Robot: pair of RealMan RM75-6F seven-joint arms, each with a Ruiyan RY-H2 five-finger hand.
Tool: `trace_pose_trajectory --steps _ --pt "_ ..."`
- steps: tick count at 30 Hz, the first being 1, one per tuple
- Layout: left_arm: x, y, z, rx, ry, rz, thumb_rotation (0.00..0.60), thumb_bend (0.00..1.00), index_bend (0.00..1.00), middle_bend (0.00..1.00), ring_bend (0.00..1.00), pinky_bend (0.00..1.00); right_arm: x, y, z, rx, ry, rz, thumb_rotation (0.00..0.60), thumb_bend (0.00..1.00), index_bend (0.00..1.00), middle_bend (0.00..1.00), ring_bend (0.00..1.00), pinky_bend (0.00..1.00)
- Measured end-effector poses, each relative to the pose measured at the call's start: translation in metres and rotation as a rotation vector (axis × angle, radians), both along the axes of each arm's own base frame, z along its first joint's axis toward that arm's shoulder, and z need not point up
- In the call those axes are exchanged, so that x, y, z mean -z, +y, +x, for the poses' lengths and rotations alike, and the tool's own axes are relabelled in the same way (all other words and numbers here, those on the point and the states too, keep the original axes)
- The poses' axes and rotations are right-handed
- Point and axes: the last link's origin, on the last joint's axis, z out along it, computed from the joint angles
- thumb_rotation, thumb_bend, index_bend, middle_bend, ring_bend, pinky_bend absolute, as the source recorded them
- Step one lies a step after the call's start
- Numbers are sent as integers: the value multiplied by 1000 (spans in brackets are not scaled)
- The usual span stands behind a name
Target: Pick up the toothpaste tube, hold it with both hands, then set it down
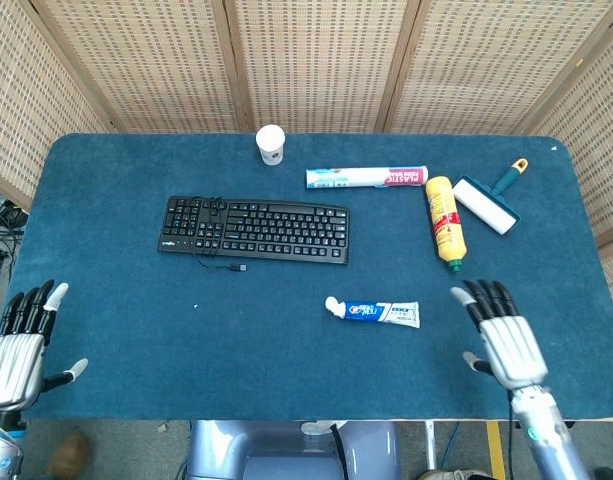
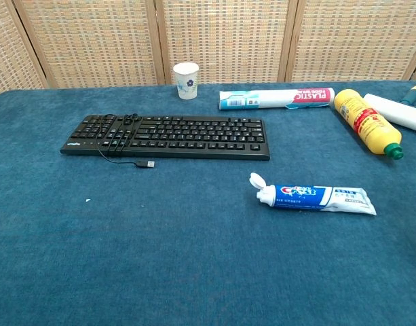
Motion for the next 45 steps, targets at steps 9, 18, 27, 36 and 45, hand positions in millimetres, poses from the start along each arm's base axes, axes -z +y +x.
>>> trace_pose_trajectory --steps 9,18,27,36,45 --pt "11 10 -6 -44 20 -30 600 0 0 0 0 0 48 -71 36 31 -39 155 600 282 368 360 267 277" --pt "13 16 -9 -66 21 -41 600 0 0 0 0 0 91 -93 48 101 -24 202 600 321 396 385 292 313" --pt "13 16 -8 -66 19 -39 600 0 0 0 0 0 117 -94 58 116 -27 245 600 343 401 389 296 313" --pt "13 15 -8 -65 18 -41 600 0 0 0 0 0 128 -94 52 140 6 258 600 344 408 394 298 313" --pt "14 15 -8 -68 19 -42 600 0 0 0 0 0 136 -97 51 148 14 261 600 377 414 401 304 313"
